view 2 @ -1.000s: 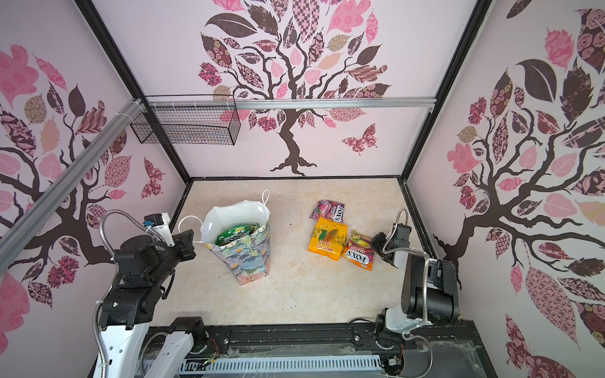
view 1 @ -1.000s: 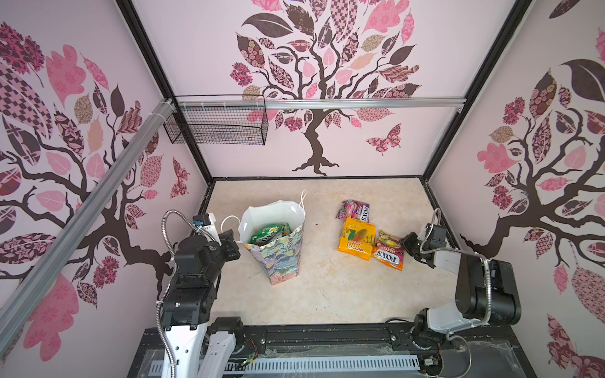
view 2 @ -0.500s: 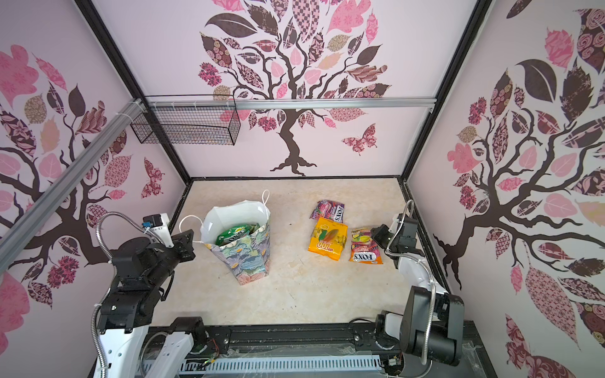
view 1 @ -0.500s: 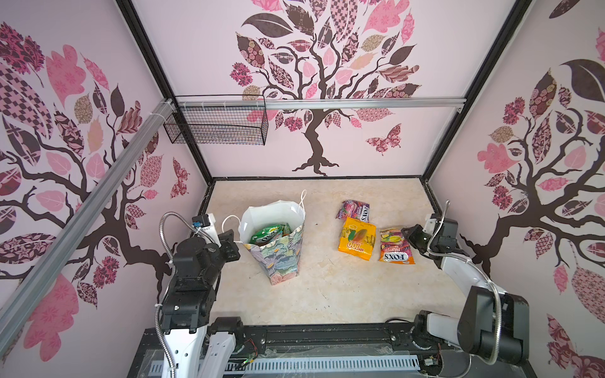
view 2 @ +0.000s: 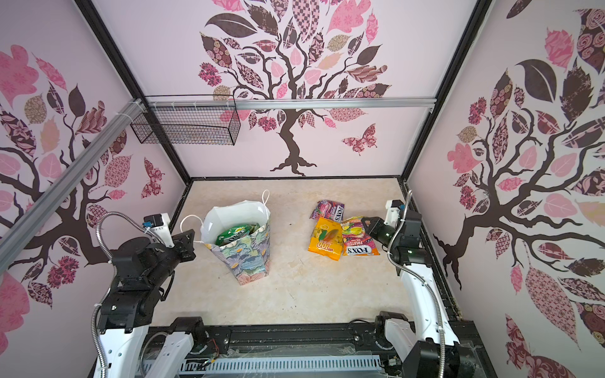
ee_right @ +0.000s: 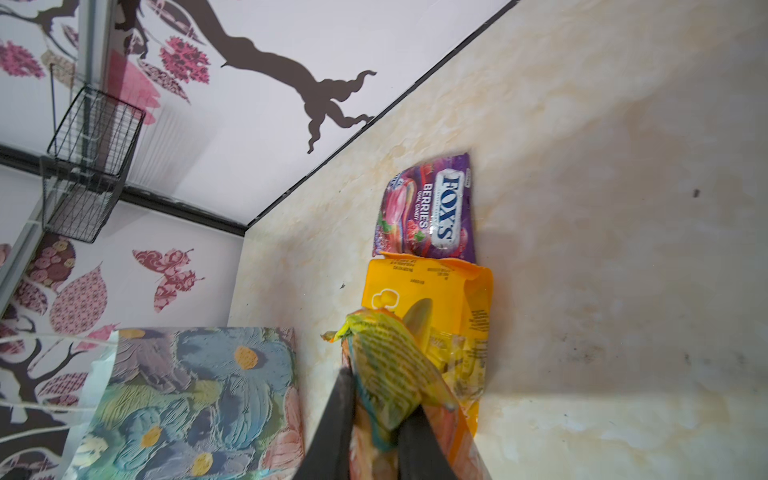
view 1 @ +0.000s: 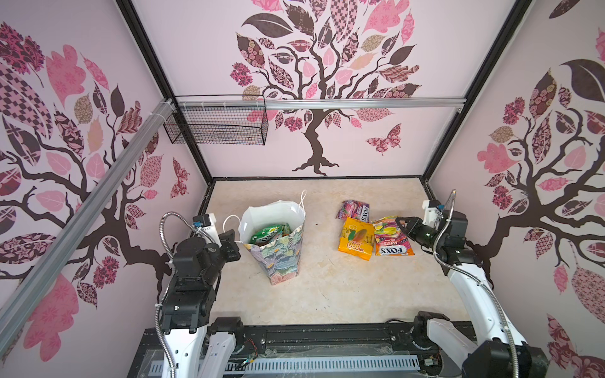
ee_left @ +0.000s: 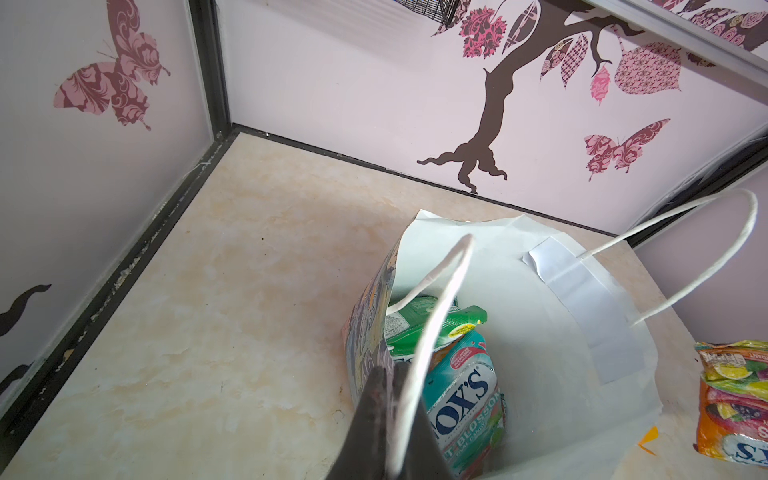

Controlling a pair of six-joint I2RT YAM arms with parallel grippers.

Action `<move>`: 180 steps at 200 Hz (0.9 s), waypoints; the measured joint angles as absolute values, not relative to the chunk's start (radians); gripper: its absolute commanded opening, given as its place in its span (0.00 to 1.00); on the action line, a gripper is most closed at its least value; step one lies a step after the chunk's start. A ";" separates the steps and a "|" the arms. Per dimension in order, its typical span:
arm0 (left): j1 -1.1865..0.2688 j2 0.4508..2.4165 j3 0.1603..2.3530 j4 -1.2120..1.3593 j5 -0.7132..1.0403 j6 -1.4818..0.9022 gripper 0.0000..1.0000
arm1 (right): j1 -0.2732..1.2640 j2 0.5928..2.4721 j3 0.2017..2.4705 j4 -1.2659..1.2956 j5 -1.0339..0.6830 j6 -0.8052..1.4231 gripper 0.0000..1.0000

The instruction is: Place the snacks into the paper bag

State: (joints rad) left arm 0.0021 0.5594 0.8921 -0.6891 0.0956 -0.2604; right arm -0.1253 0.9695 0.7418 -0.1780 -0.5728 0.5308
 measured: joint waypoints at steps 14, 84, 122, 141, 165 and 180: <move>0.002 0.559 0.892 -0.689 0.096 -0.260 0.10 | -0.095 0.959 0.761 -0.191 -0.592 0.527 0.00; 0.002 0.559 0.892 -0.685 0.097 -0.262 0.10 | 0.036 0.913 0.866 -0.202 -0.676 0.516 0.00; 0.002 0.559 0.892 -0.682 0.097 -0.262 0.10 | 0.255 0.942 0.972 -0.215 -0.647 0.472 0.00; 0.002 0.559 0.892 -0.682 0.097 -0.262 0.10 | 0.395 0.995 1.069 -0.244 -0.595 0.426 0.00; 0.002 0.559 0.892 -0.682 0.097 -0.262 0.11 | 0.559 1.074 1.212 -0.289 -0.512 0.357 0.00; 0.002 0.559 0.892 -0.682 0.097 -0.262 0.11 | 0.609 1.116 1.281 -0.294 -0.509 0.342 0.00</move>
State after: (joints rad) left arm 0.0021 0.5591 0.8921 -0.6819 0.0971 -0.2615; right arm 0.6094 1.1156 1.2812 -0.2939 -0.5095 0.3420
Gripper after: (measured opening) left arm 0.106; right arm 0.161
